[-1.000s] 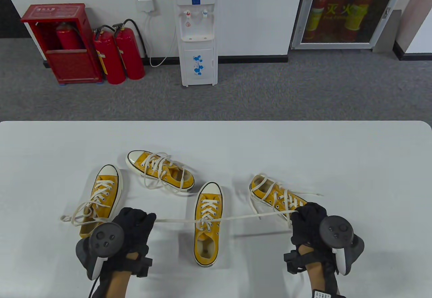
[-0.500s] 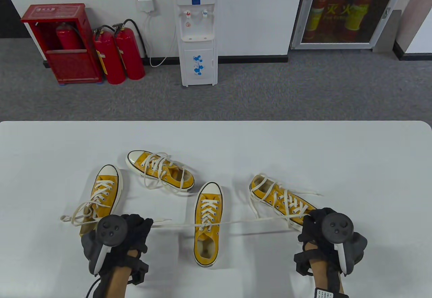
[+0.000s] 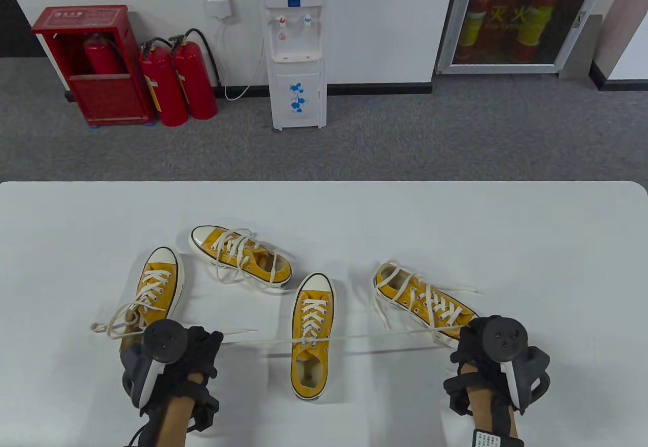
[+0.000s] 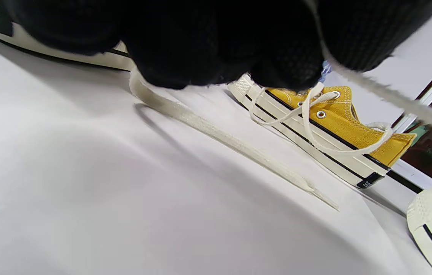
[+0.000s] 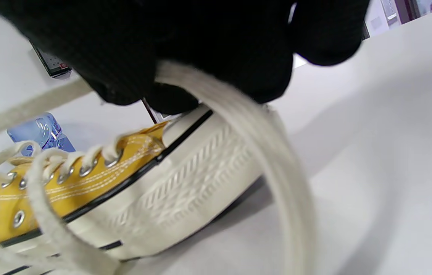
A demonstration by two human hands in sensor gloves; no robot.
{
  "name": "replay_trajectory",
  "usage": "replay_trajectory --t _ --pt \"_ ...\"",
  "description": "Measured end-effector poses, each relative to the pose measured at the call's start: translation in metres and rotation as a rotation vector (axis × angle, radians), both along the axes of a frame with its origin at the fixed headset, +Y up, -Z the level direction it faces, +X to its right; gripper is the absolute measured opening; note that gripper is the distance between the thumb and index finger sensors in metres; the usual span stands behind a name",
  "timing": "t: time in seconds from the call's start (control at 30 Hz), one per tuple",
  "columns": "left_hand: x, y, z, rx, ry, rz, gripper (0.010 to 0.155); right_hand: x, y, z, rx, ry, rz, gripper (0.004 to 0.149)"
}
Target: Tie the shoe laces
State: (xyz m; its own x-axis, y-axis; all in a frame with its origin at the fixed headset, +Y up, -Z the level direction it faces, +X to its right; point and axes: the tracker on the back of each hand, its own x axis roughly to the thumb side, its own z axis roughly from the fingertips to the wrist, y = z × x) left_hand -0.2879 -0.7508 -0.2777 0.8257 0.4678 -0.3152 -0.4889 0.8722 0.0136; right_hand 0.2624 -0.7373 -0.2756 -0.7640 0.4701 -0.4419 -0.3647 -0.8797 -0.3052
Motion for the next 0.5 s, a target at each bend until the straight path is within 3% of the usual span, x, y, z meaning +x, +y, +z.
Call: replay_trajectory --t 0.13,0.33,0.5 --pt "-0.001 0.000 0.001 0.014 0.003 0.037 0.040 -0.006 0.004 0.000 -0.043 0.028 0.034 0.051" --pt "-0.001 0.002 0.002 0.039 -0.003 0.084 0.042 -0.024 0.024 0.008 0.091 0.088 0.077 0.054" --pt "0.000 0.001 0.001 0.051 -0.004 0.135 0.042 -0.056 0.034 0.012 0.208 0.271 0.064 0.053"
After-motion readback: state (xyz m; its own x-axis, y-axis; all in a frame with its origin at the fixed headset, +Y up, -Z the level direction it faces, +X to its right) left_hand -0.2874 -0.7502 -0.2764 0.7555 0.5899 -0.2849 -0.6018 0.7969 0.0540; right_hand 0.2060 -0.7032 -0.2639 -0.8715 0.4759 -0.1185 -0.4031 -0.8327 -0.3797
